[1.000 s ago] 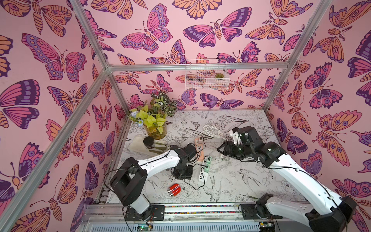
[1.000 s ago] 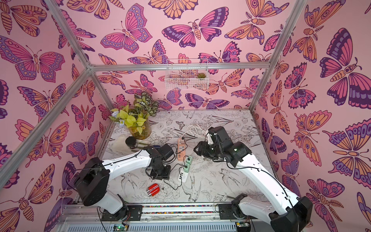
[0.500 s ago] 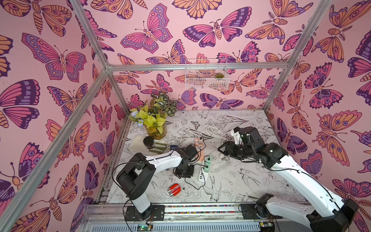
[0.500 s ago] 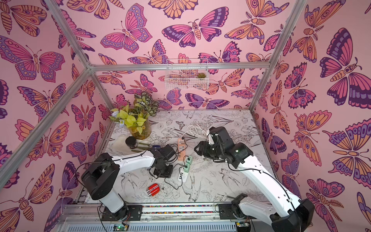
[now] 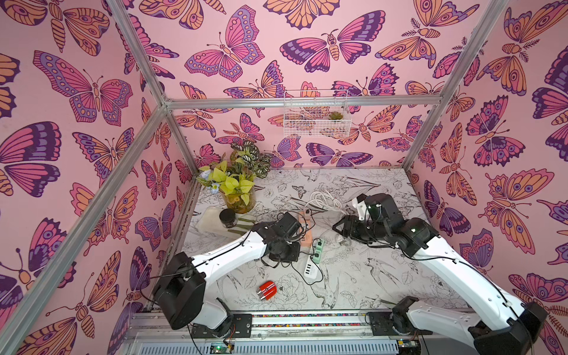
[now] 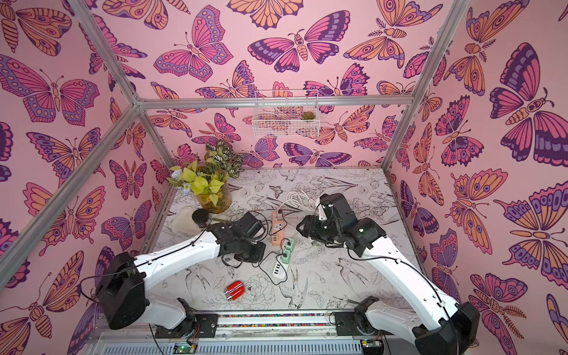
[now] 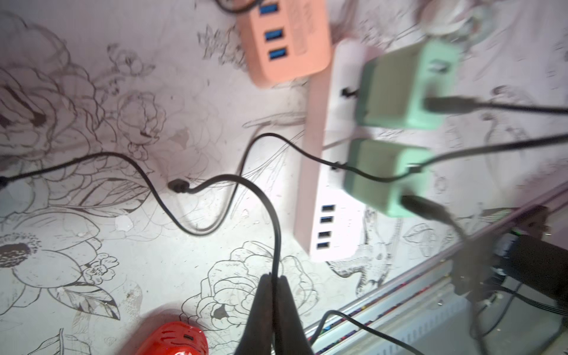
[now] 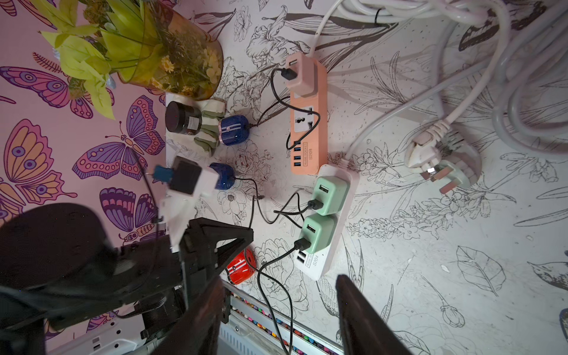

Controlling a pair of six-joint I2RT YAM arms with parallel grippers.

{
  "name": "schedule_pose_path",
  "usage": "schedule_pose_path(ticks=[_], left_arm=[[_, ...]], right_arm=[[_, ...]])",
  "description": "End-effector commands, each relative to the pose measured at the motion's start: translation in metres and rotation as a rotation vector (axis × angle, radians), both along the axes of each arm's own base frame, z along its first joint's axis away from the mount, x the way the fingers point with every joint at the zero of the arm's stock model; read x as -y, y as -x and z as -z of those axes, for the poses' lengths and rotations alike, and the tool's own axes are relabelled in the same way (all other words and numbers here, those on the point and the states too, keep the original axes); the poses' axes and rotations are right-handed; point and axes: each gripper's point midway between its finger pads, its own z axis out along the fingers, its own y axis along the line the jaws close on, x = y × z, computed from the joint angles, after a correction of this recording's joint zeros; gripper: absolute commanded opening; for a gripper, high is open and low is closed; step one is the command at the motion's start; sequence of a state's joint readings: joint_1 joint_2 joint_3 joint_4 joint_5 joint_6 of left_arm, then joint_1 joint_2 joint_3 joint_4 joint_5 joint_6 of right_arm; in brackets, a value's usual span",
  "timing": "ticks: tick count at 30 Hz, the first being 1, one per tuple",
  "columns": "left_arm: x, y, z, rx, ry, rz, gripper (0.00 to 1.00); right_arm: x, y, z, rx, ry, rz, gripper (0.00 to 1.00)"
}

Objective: Charge the electric shaver
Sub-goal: Pick up the charging cable from the center of the board.

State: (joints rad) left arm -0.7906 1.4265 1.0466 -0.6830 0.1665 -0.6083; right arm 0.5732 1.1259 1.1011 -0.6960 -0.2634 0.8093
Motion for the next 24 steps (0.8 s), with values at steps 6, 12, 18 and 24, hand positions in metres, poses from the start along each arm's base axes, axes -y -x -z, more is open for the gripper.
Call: schedule_pose_path(ticks=[6, 12, 18, 24], left_arm=[[0.010, -0.010, -0.052, 0.145, 0.115, 0.039, 0.00], [0.020, -0.011, -0.070, 0.201, 0.196, 0.062, 0.00], [0.027, -0.010, -0.075, 0.207, 0.218, 0.076, 0.00], [0.030, -0.010, -0.078, 0.215, 0.222, 0.083, 0.00]], right_arm=[[-0.048, -0.005, -0.009, -0.117, -0.178, -0.110, 0.61], [-0.089, -0.011, -0.005, -0.233, -0.313, -0.173, 0.61], [-0.110, -0.021, 0.000, -0.266, -0.349, -0.207, 0.55], [-0.127, -0.014, 0.019, -0.328, -0.304, -0.268, 0.44]])
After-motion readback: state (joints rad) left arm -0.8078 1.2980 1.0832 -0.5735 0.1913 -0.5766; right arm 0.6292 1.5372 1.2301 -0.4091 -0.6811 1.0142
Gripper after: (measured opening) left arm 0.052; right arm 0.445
